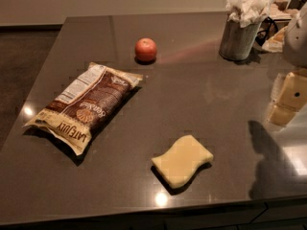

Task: Move apple near brown chip bag

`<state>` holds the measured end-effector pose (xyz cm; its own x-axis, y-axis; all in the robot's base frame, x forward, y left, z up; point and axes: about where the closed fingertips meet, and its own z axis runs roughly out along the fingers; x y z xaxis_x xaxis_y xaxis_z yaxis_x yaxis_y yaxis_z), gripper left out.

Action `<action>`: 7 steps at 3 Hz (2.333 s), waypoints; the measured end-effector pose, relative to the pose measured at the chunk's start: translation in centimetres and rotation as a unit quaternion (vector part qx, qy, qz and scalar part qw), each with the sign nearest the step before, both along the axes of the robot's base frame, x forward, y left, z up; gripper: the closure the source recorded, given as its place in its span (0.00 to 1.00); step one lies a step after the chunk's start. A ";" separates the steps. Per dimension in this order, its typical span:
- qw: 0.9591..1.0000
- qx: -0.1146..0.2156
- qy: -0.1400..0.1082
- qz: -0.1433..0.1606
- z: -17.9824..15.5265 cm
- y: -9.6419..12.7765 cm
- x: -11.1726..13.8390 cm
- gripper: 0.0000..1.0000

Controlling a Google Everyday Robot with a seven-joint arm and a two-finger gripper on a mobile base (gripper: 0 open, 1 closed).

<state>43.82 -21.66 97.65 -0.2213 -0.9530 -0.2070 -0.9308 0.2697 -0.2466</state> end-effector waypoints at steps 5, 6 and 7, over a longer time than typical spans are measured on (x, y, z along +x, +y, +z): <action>0.978 0.205 -0.027 0.014 0.9 11.7 17.3 0.00; 0.975 0.220 -0.013 0.024 -0.5 16.3 20.2 0.00; 0.976 0.218 0.005 0.018 -2.9 19.8 22.9 0.00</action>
Offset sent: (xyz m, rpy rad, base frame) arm 0.0750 0.0110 0.0102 0.1790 -0.0381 -0.0729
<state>66.68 -1.86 94.78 -0.1938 -0.7813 -0.5933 -0.9432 0.3148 -0.1064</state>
